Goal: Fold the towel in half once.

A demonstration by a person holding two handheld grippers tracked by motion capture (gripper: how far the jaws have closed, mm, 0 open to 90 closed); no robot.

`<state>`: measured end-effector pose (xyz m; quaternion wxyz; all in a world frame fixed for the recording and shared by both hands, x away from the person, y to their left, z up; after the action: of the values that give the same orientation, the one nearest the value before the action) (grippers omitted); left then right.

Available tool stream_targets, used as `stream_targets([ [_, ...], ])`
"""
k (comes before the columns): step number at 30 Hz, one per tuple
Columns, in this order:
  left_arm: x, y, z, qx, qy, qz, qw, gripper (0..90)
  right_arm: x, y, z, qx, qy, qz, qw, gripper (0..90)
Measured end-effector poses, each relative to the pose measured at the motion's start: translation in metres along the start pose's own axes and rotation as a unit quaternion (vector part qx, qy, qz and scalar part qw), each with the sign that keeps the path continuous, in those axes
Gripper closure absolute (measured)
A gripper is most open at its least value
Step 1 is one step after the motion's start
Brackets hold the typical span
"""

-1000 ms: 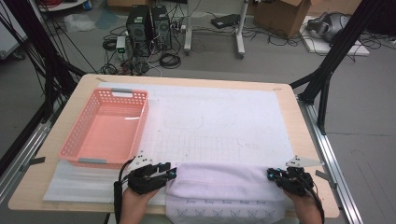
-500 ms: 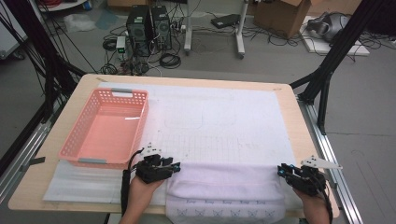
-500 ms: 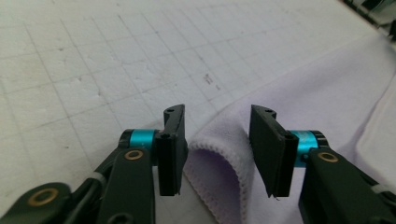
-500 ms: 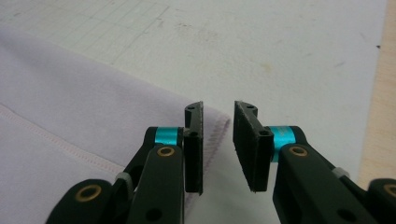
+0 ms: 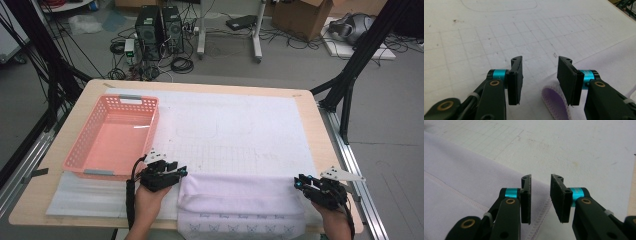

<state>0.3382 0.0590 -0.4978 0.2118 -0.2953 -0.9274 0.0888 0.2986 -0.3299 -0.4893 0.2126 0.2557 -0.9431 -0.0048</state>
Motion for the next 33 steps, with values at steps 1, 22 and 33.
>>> stream_targets([
  [1,0.0,0.001,0.002,0.002,0.002,0.004,1.0,55.8,0.0,0.0,0.0,0.001,0.0,0.0,1.0,69.4],
  [22,0.003,-0.037,0.027,-0.021,0.042,0.088,0.995,50.6,-0.003,0.002,0.024,0.027,0.09,0.008,0.9956,53.0],
  [33,-0.002,-0.034,0.015,-0.012,0.027,0.066,0.9974,84.5,-0.005,0.004,0.021,0.003,0.071,-0.032,0.997,84.8],
])
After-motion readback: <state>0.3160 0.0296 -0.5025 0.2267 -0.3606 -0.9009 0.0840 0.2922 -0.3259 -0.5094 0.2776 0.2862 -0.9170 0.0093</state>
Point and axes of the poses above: each handheld gripper's, and its own axes: x roughly backward along the jaws, z roughly out of its underside, y roughly to its left, the point moved 10 cm from there along -x, roughly forward along the jaws, and after that the axes turned 13 degrees about -y, right-handed, at the moved point
